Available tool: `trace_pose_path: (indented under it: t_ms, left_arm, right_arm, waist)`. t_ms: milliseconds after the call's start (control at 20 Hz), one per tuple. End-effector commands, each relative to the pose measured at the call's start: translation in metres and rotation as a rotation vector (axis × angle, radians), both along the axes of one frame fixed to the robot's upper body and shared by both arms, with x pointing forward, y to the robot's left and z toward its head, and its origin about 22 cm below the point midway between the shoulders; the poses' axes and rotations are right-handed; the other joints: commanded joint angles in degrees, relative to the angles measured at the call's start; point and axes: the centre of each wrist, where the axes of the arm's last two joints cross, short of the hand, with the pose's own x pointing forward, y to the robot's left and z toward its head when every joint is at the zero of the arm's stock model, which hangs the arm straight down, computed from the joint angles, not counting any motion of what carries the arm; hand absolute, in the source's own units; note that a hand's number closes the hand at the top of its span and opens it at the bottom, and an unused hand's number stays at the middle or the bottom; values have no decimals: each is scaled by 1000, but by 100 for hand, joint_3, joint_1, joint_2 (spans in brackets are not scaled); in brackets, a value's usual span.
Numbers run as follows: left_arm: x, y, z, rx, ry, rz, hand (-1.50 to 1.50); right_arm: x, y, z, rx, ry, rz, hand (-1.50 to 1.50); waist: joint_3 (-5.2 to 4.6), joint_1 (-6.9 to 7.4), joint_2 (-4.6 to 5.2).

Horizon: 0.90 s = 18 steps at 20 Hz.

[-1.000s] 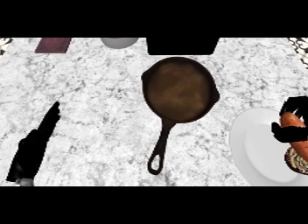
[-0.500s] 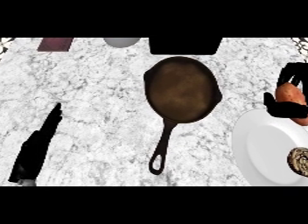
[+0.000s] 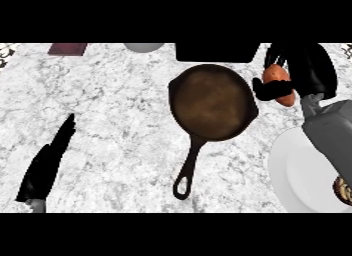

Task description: Pick the sweet potato from the plate and place it in the pan

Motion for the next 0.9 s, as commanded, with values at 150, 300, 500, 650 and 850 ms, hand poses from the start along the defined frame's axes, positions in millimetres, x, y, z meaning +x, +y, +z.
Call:
trace_pose_path:
  t_ms: [150, 300, 500, 650, 850]
  left_arm:
    - [0, -5, 7, -8, 9, -37, 0]
    - [-6, -7, -5, 12, -9, -23, 0]
    - [9, -14, 1, -11, -6, -37, 0]
    - [13, -26, -2, -17, -22, -43, 0]
    - [11, -9, 7, -10, -13, -52, 0]
  right_arm:
    - [44, 48, -45, 108, 97, 63, 150]
    - [64, 66, -49, 87, 146, 55, 150]
    - [73, 77, -74, 12, 222, 68, 150]
    - [67, 91, -100, -90, 302, 122, 150]
    - [66, 89, -113, 339, 480, 24, -150]
  waist:
    - [7, 85, 37]
    - [4, 138, 54]
    - [4, 130, 75]
    - [4, 221, 126]
    - [17, 246, 139]
